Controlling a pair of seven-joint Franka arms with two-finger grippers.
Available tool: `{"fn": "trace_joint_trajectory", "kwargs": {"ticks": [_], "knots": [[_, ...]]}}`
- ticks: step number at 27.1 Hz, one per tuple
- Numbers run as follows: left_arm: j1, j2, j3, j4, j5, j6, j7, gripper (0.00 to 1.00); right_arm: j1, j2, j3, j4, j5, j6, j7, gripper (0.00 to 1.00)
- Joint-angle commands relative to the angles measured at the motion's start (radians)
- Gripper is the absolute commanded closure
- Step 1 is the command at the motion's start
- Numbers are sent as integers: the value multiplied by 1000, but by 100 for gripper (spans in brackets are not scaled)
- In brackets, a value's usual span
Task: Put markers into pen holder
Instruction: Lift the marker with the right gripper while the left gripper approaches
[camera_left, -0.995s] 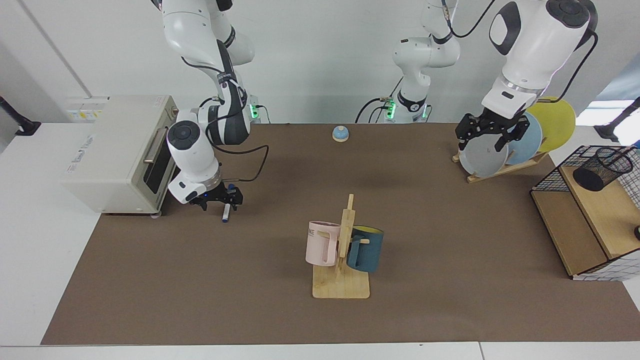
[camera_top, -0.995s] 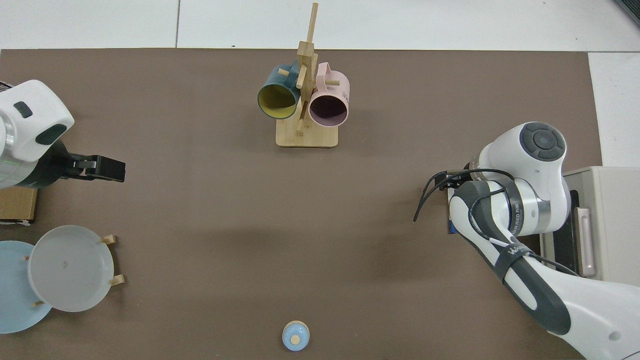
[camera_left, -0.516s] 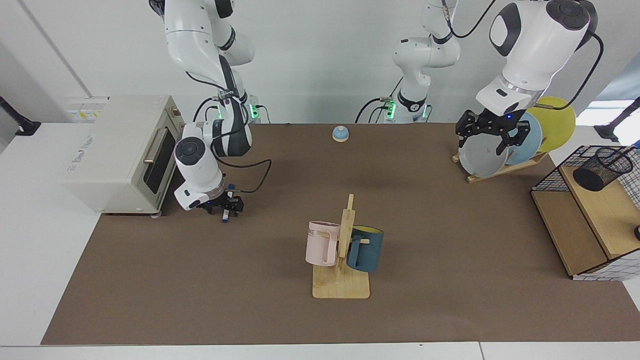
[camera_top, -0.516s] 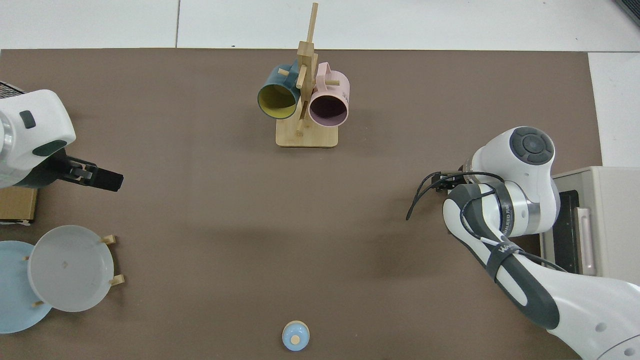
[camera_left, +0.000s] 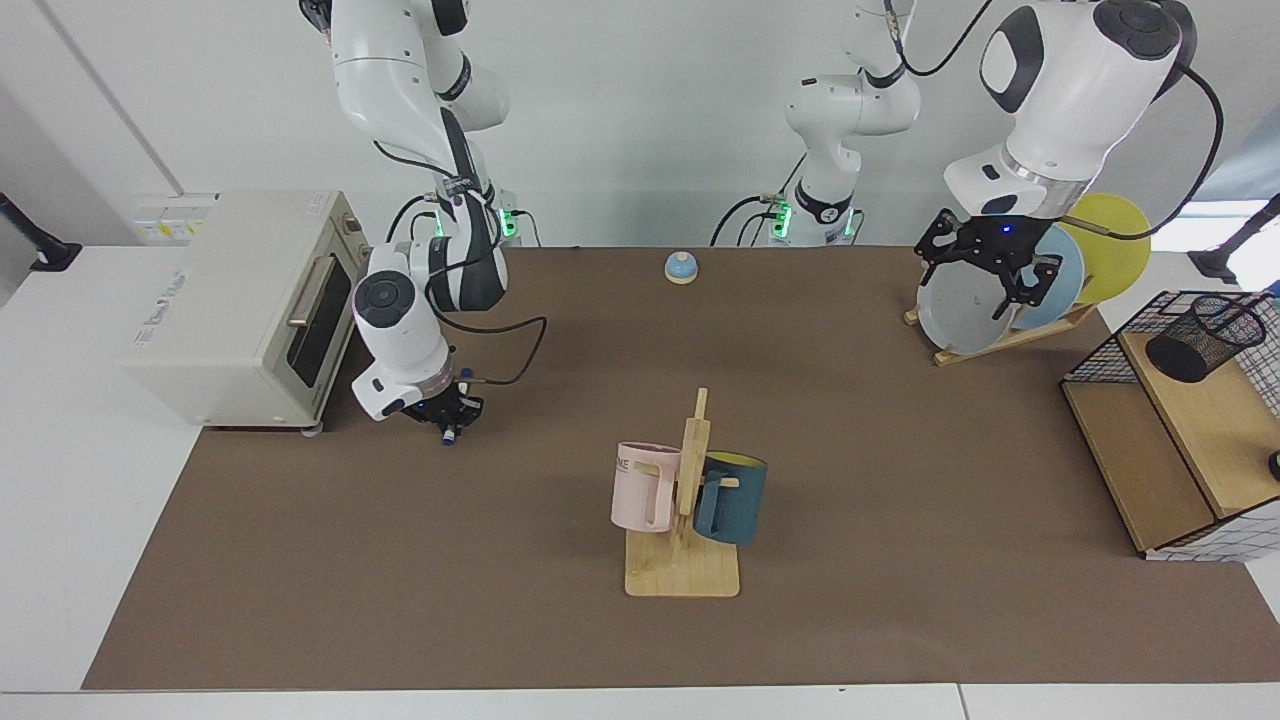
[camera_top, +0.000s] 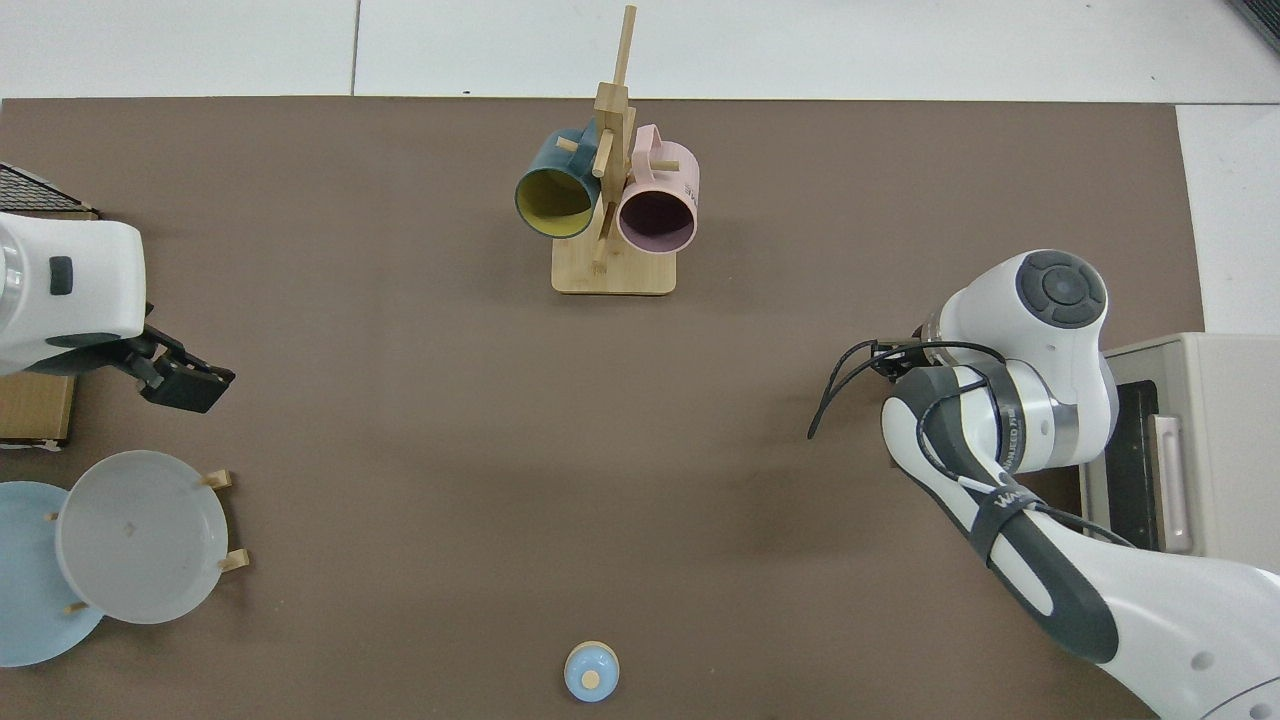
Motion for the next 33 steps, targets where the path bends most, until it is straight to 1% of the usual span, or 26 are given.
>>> {"fn": "trace_joint_trajectory", "kwargs": {"ticks": [1, 3, 5, 7, 8, 11, 15, 17, 19, 20, 22, 24, 26, 27, 29, 31, 33], "knots": [[-11, -8, 6, -23, 21, 37, 108, 0, -6, 1, 1, 6, 30, -30, 14, 100], [-11, -8, 6, -29, 21, 43, 134, 0, -4, -14, 1, 32, 119, -89, 34, 100], [-12, -8, 6, -29, 21, 51, 173, 0, 1, -25, 1, 69, 214, -187, 52, 100], [-12, -7, 8, -29, 24, 62, 222, 0, 2, -26, 1, 123, 280, -284, 109, 100], [-12, -3, 7, -28, 27, 68, 252, 0, 4, -26, 1, 143, 300, -326, 147, 100], [-11, -3, 8, -29, 27, 80, 322, 0, 8, -42, 4, 173, 337, -407, 249, 100], [-17, -3, 5, -28, 29, 72, 404, 0, 36, -95, 12, 180, 458, -521, 406, 100], [-18, -3, 0, -29, 29, 69, 444, 0, 48, -123, 12, 193, 490, -570, 497, 100], [-20, -3, -4, -29, 27, 68, 489, 0, 62, -140, 12, 229, 519, -628, 616, 100], [-28, -3, -7, -37, 26, 72, 504, 0, 68, -150, 12, 244, 538, -669, 679, 100], [-63, -8, -18, -43, 26, 72, 506, 0, 74, -154, 18, 261, 562, -725, 768, 100], [-87, -8, -24, -43, 26, 74, 504, 0, 85, -154, 24, 308, 605, -752, 851, 100], [-106, -8, -36, -44, 26, 71, 494, 0, 93, -154, 33, 342, 633, -762, 937, 100], [-110, -10, -43, -44, 24, 69, 489, 0, 103, -154, 44, 356, 636, -762, 982, 100], [-110, -10, -59, -44, 21, 72, 481, 0, 148, -146, 56, 416, 635, -760, 1094, 100], [-112, -10, -69, -51, 10, 77, 481, 0, 186, -132, 56, 454, 636, -746, 1190, 100], [-112, -10, -89, -52, 1, 72, 468, 0, 205, -117, 56, 479, 641, -717, 1261, 100]]}}
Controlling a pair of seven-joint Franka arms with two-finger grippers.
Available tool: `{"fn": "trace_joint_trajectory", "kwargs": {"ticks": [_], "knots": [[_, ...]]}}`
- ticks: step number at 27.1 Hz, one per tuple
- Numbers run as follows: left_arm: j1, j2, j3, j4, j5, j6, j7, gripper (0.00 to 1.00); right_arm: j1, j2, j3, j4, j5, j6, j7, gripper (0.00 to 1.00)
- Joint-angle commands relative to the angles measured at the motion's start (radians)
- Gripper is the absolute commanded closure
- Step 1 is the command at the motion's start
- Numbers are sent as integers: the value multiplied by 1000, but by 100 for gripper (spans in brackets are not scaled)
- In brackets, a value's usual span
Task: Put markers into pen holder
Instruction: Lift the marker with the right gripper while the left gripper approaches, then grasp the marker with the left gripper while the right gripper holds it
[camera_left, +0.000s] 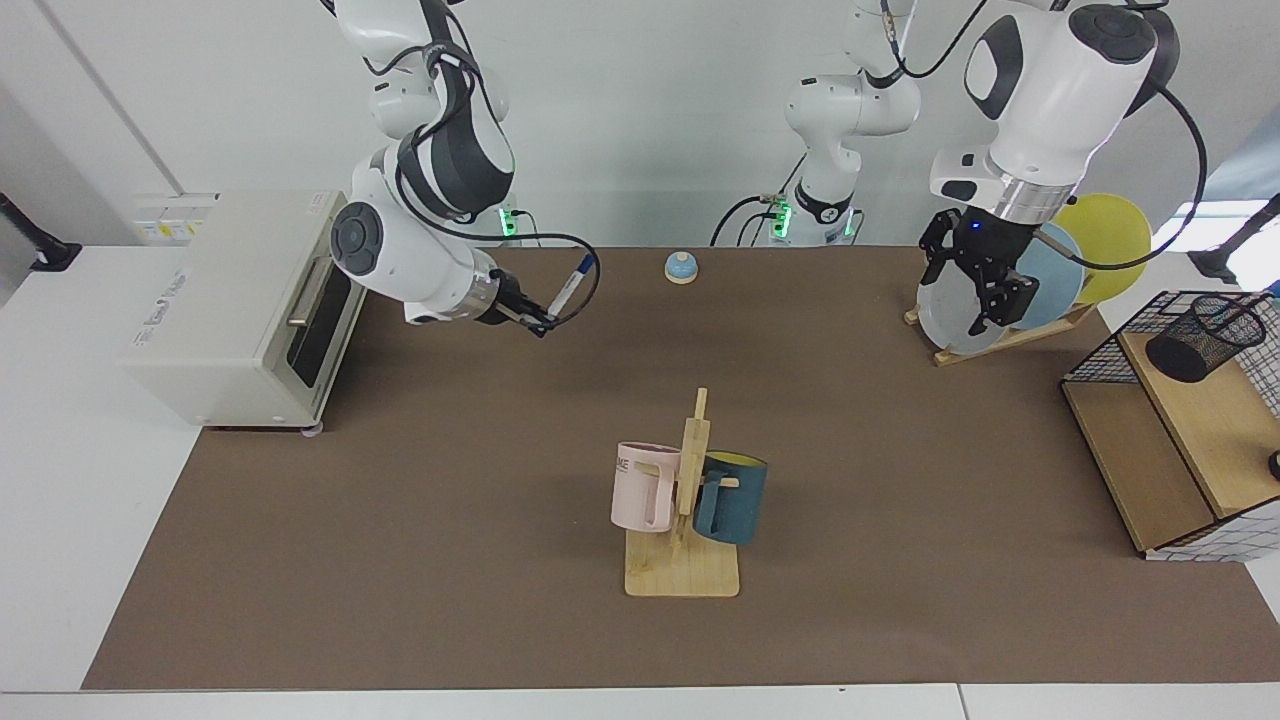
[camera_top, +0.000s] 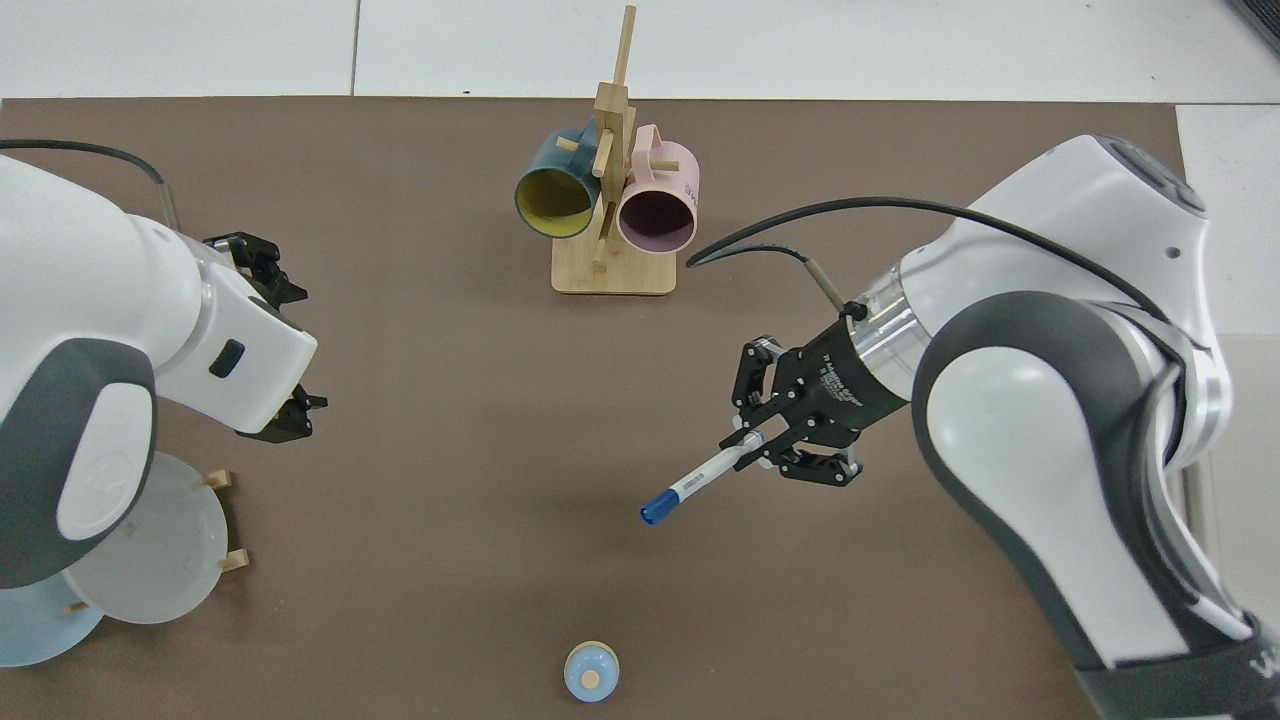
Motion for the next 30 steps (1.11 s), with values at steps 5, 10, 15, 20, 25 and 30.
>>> {"fn": "trace_joint_trajectory", "kwargs": {"ticks": [5, 10, 15, 20, 25, 30], "knots": [[-4, -12, -102, -2, -23, -35, -141, 0, 61, 51, 5, 84, 111, 118, 233, 100], [-4, -24, -137, 6, -23, -113, -267, 0, 61, 51, 5, 70, 155, 167, 314, 100], [-4, -52, -173, 32, -22, -171, -374, 0, 90, 54, 5, 67, 156, 227, 345, 100], [-10, -37, -209, 96, -9, -214, -413, 0, 110, 67, 5, 53, 136, 277, 382, 100], [-10, -29, -260, 117, 11, -199, -430, 0, 124, 67, 5, 56, 145, 282, 385, 100], [-14, 2, -281, 113, -2, -141, -427, 0, 125, 67, 5, 55, 138, 284, 379, 100]]}}
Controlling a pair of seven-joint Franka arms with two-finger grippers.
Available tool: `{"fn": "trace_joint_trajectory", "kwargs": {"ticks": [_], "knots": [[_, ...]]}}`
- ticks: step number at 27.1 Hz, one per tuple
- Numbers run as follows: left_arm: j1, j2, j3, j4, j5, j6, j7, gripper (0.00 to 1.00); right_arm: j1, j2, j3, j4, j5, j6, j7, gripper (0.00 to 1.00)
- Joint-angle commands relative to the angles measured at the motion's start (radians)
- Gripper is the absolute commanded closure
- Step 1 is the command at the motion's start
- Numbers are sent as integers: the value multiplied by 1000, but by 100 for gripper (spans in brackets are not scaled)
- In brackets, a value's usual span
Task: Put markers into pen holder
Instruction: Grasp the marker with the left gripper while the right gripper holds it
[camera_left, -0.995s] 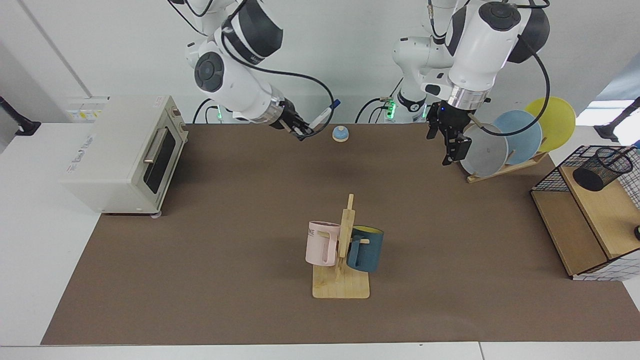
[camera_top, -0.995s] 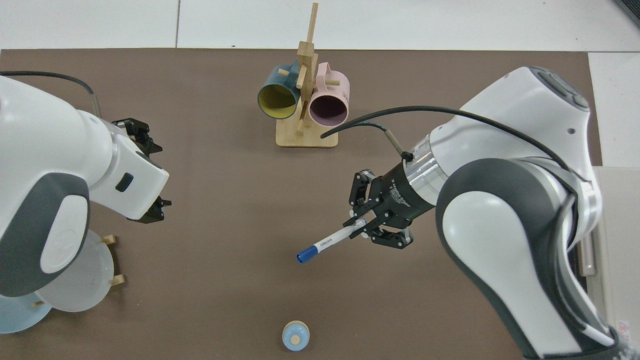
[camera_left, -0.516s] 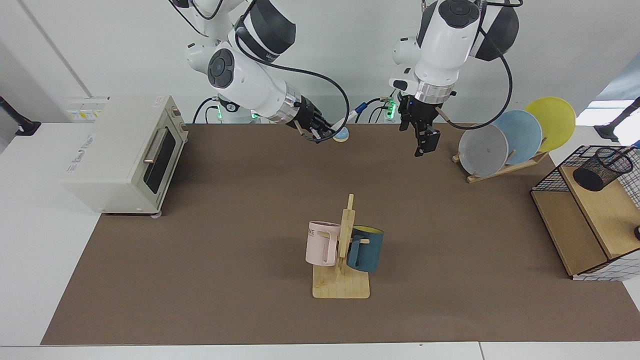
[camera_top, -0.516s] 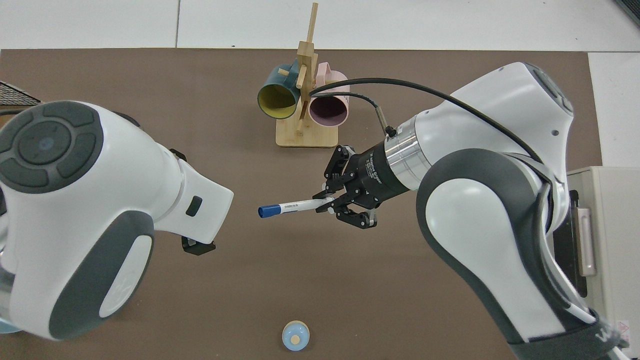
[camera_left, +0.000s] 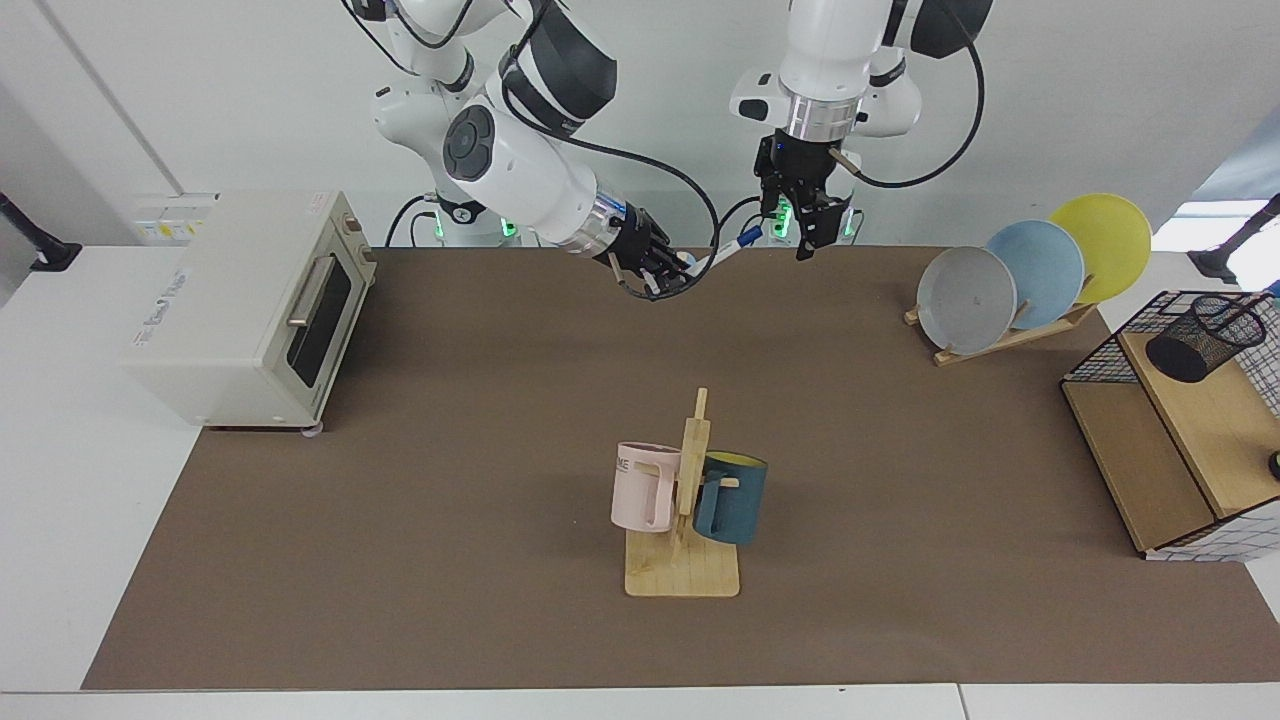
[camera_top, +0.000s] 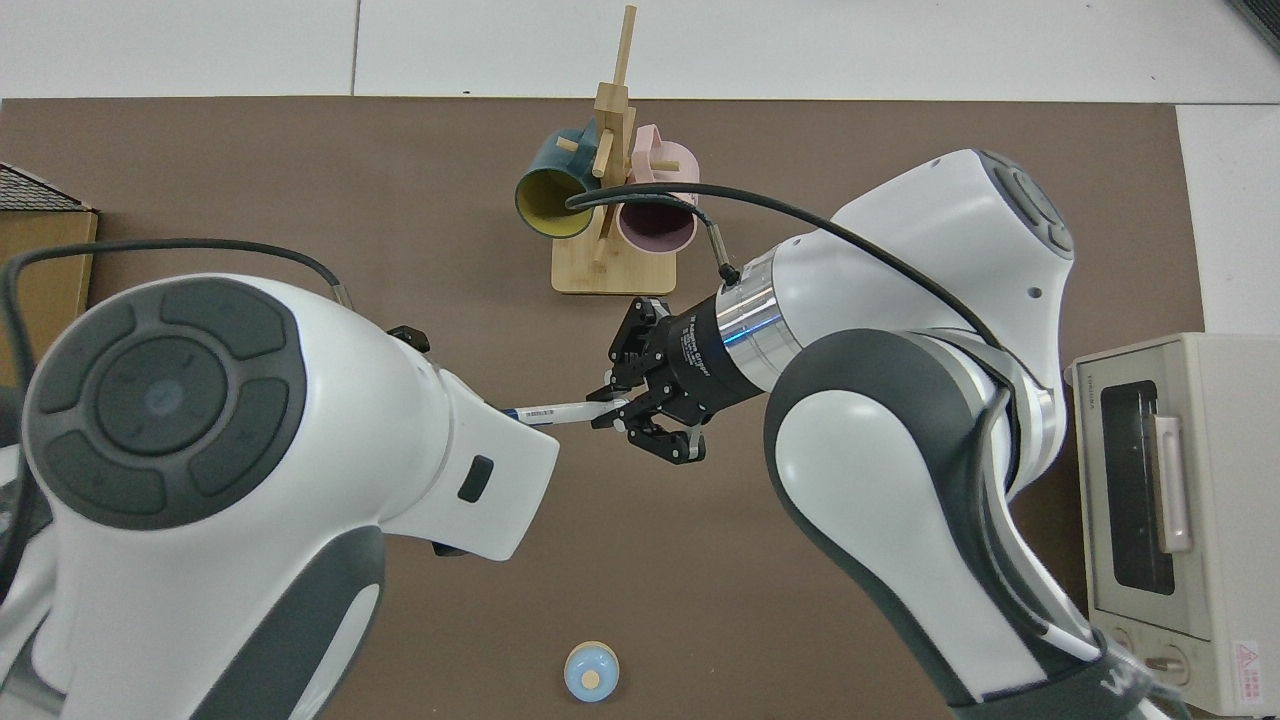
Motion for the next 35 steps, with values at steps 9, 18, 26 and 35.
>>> {"fn": "trace_joint_trajectory", "kwargs": {"ticks": [9, 18, 26, 35], "knots": [[-15, 45, -57, 22, 0, 71, -53, 0, 0, -1, 1, -4, 7, 19, 14, 100], [-15, 43, -87, 22, -1, 83, -113, 10, -2, -1, 1, -4, 8, 17, 11, 100], [-15, 39, -87, 15, -1, 83, -111, 100, -2, -1, 1, -4, 8, 16, 8, 100], [-12, 39, -85, 13, 2, 68, -111, 100, -3, -1, 1, -4, 8, 11, 0, 100]]}}
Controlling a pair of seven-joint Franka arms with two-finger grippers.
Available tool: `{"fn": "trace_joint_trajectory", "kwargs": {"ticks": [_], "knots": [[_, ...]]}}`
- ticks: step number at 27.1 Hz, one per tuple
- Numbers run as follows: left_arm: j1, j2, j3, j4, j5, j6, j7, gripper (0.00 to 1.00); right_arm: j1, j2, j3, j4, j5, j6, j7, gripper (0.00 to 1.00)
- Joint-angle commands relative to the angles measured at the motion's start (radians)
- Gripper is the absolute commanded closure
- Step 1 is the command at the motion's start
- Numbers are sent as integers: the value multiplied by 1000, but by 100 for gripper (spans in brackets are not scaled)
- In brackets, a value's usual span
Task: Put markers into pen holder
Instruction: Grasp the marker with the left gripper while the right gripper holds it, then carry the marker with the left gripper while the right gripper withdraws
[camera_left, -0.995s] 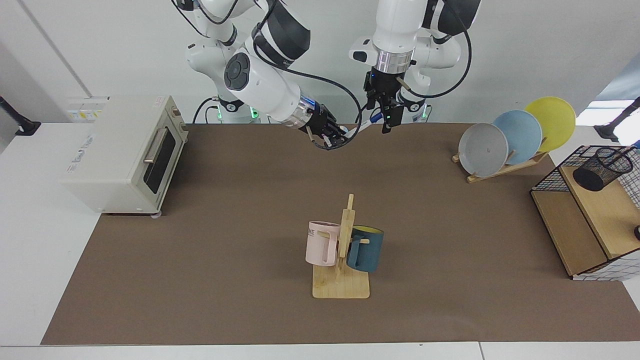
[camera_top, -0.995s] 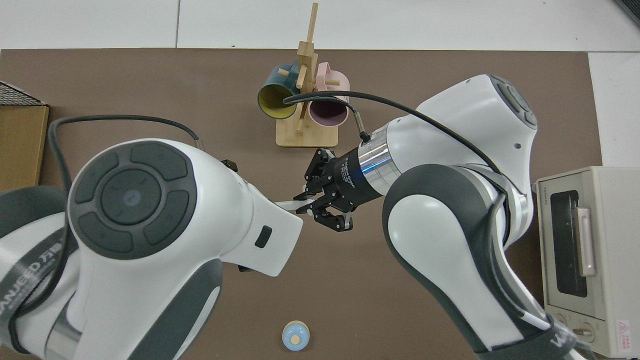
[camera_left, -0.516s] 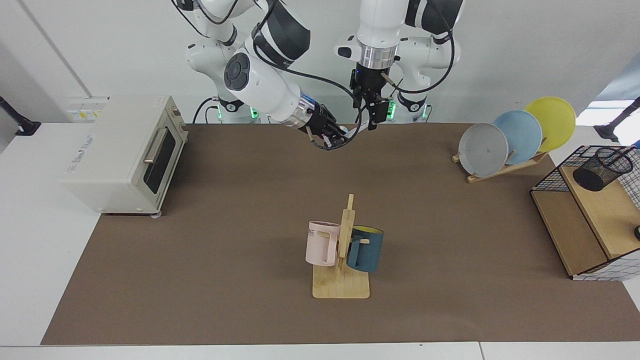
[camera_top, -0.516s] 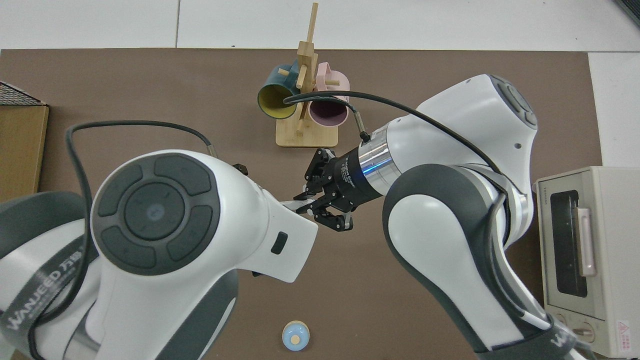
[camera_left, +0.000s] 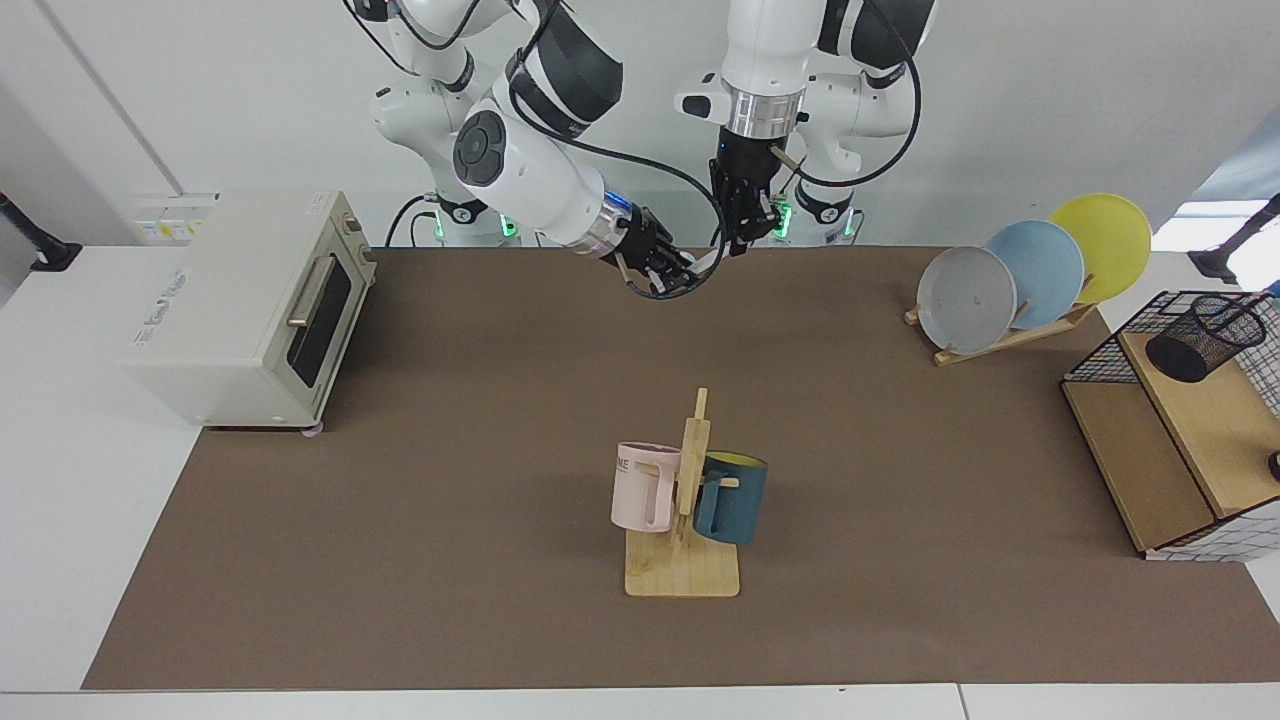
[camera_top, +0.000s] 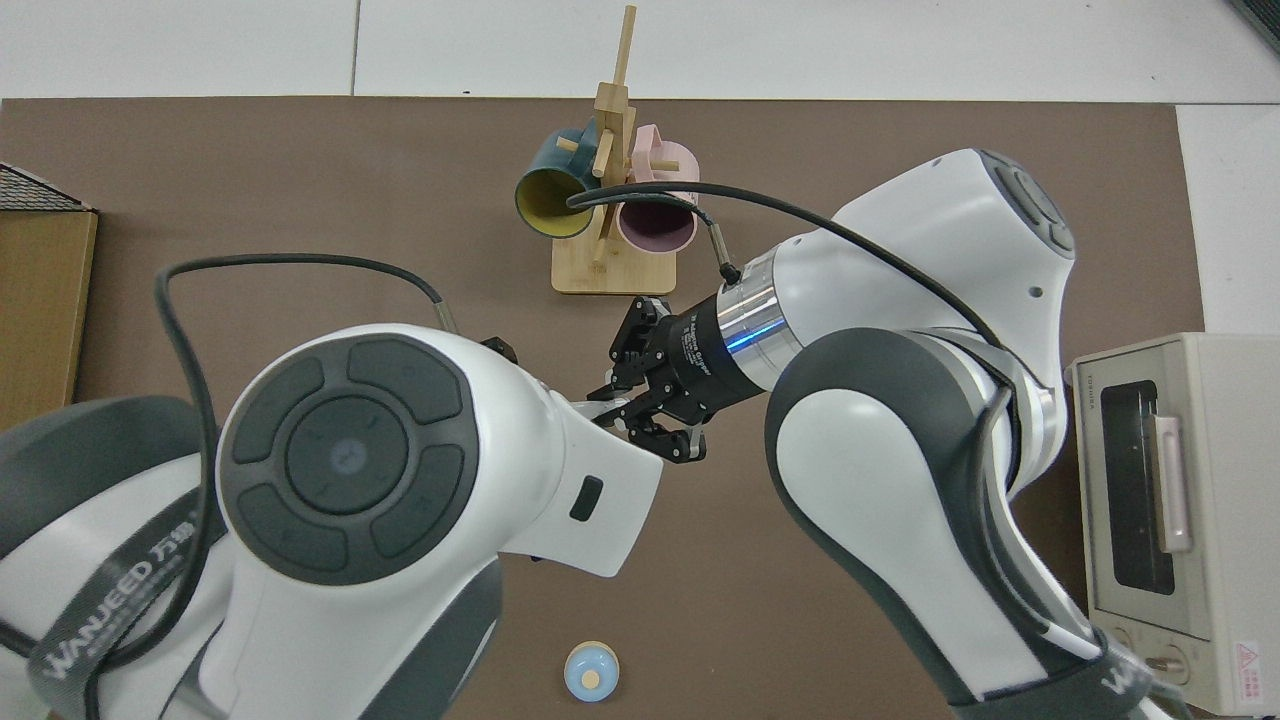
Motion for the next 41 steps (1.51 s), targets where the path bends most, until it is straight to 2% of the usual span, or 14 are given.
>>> {"fn": "trace_joint_trajectory", "kwargs": {"ticks": [1, 8, 9, 11, 12, 13, 18, 20, 24, 31, 41], "knots": [[-14, 2, -5, 4, -8, -28, -25, 100, -5, -1, 0, 4, 10, 27, 13, 100], [-10, 0, 3, 4, -3, -48, -40, 100, -5, -1, 0, 4, 10, 23, 13, 100], [-6, 0, 4, 4, -3, -54, -46, 100, -5, -4, 0, 3, 8, 23, 13, 85], [-5, -1, 4, 1, 3, -71, -49, 100, -6, -11, 0, 1, 5, 17, 13, 44], [-3, -1, 6, 0, 3, -74, -49, 100, -6, -13, 0, 0, 5, 14, 15, 18], [1, -1, 7, -5, 4, -76, -48, 100, -5, -14, -2, 0, -1, 9, 13, 0], [6, -7, 50, -26, 6, -82, -38, 100, -5, -53, 0, 0, -107, -11, -7, 0], [6, -7, 72, -28, 6, -91, -38, 100, -14, -70, -2, 0, -125, -44, -74, 0], [6, -12, 115, -40, 17, -111, -38, 100, -31, -94, -11, 0, -179, -92, -295, 0], [7, -23, 253, -77, 28, -128, -38, 100, -78, -172, -11, -2, -455, -178, -733, 0], [9, -24, 486, -105, 29, -111, -45, 100, -241, -186, -11, 0, -665, -181, -1316, 0]]}}
